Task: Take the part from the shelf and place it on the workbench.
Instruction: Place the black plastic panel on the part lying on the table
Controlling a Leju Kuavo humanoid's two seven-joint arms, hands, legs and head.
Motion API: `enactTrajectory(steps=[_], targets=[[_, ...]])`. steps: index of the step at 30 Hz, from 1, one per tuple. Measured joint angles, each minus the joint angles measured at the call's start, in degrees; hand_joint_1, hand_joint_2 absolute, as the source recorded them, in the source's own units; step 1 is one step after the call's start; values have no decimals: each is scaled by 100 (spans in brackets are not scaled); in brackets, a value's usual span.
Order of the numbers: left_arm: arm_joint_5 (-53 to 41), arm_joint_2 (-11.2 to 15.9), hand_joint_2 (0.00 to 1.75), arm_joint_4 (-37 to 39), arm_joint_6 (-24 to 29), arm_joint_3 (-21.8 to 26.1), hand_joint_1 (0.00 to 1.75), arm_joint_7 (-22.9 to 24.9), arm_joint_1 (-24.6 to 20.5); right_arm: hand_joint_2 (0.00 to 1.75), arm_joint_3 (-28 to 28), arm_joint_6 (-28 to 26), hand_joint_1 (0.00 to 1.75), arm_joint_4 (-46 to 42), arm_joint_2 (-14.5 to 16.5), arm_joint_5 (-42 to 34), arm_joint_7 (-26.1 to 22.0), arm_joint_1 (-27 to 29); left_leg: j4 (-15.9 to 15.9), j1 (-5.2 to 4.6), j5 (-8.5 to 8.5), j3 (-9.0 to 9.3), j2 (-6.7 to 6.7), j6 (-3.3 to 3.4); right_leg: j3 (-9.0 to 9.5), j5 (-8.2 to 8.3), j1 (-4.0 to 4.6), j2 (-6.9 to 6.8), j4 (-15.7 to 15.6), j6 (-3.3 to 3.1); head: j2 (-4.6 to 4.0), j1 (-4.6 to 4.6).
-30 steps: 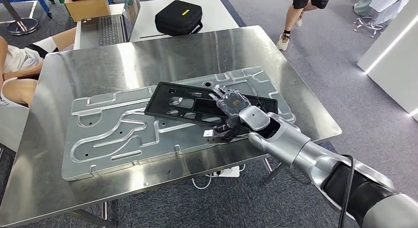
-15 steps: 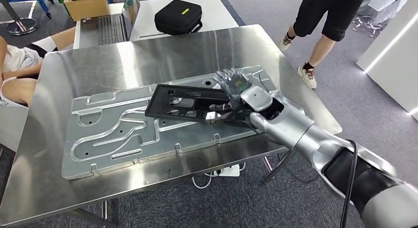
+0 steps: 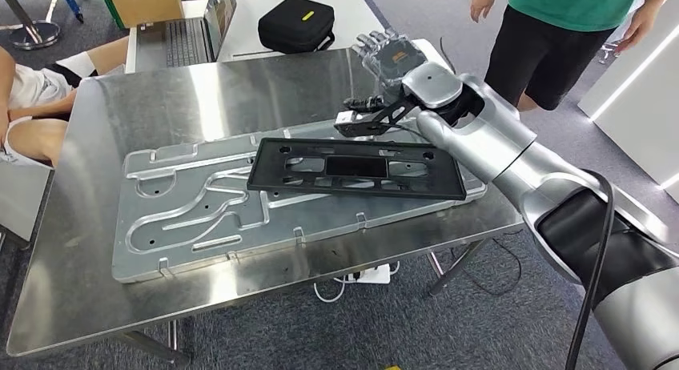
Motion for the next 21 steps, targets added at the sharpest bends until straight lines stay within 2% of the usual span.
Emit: enactTrajectory(steps=[1, 3, 4, 5, 7, 8, 9, 10, 12, 13, 14, 17, 18, 19, 21], targets=[[1, -3, 0, -1, 1, 6, 0, 3, 0, 0, 13, 7, 0, -9, -21, -12, 8, -32, -20, 9, 26, -7, -2, -33, 2, 41, 19, -4, -55, -9, 0, 3], [2, -16, 0, 2, 1, 13, 0, 8, 3, 0, 45, 27, 0, -49, -67, -67, 25, -66, -2, -1, -25, -28, 0, -89, 55, 138, -26, -39, -221, -21, -1, 5], [2, -23, 0, 3, 2, 13, 0, 9, 4, 0, 68, 40, 0, -73, -85, -104, 29, -85, 101, -15, -136, -69, 5, -116, 74, 201, -56, -58, -312, -29, -1, 3], [2, -28, 0, 4, 3, 14, 0, 10, 3, 0, 98, 55, 0, -98, -104, -144, 35, -102, 334, -17, -324, -157, 11, -140, 71, 253, -82, -74, -371, -24, -1, 3], [2, -28, 0, 4, 7, 14, 0, 12, 1, 0, 167, 78, 0, -127, -143, -202, 42, -122, 998, -3, -725, -388, 22, -202, -14, 310, -90, -83, -359, -16, 0, 2], [2, -26, 0, 4, 8, 14, 0, 15, 2, 0, 203, 84, 0, -137, -161, -220, 45, -120, 1257, 10, -841, -458, 25, -232, -77, 328, -102, -86, -321, 4, 0, 1], [2, -25, 0, 4, 9, 14, 0, 19, 3, 0, 238, 85, 0, -143, -179, -229, 46, -117, 1323, 25, -852, -436, 29, -261, -149, 345, -120, -89, -271, 25, -1, 2], [2, -25, 0, 4, 10, 14, 0, 21, 3, 0, 272, 85, 0, -146, -198, -237, 48, -117, 1175, 45, -773, -309, 33, -290, -225, 361, -142, -89, -211, 48, -1, 1], [2, -25, 0, 4, 10, 14, 0, 23, -7, 0, 317, 81, 0, -168, -244, -261, 55, -119, 539, 83, -571, 105, 28, -336, -382, 387, -179, -88, -72, 106, -1, 1], [2, -27, 0, 4, 10, 14, 0, 23, -14, 0, 329, 78, 0, -186, -271, -274, 65, -121, 286, 88, -497, 239, 11, -319, -449, 397, -180, -86, 0, 142, -1, 3], [2, -29, 0, 4, 10, 14, 0, 26, -17, 0, 339, 74, 0, -207, -299, -287, 73, -124, 152, 81, -460, 293, -7, -278, -499, 416, -177, -81, 48, 184, -1, 3], [2, -38, 0, 4, 10, 15, 0, 35, -16, 0, 393, 72, 0, -241, -390, -310, 96, -124, 138, 51, -338, 217, -22, -95, -548, 513, -177, -63, 38, 305, -1, 0], [1, -41, 0, 4, 10, 15, 0, 39, -19, 0, 414, 74, 0, -245, -429, -319, 102, -124, 131, 55, -283, 183, -12, -45, -571, 460, -186, -58, 62, 334, -2, 1], [1, -45, 0, 4, 10, 16, 0, 43, -20, 0, 430, 76, 0, -251, -466, -330, 107, -124, 115, 63, -222, 133, -2, 1, -623, 301, -195, -53, 181, 358, -2, 2], [0, -47, 0, 4, 10, 16, 0, 49, -22, 0, 446, 78, 0, -265, -527, -346, 115, -128, 101, 60, -96, -8, 16, 55, -792, -258, -202, -42, 739, 394, -2, 3]])
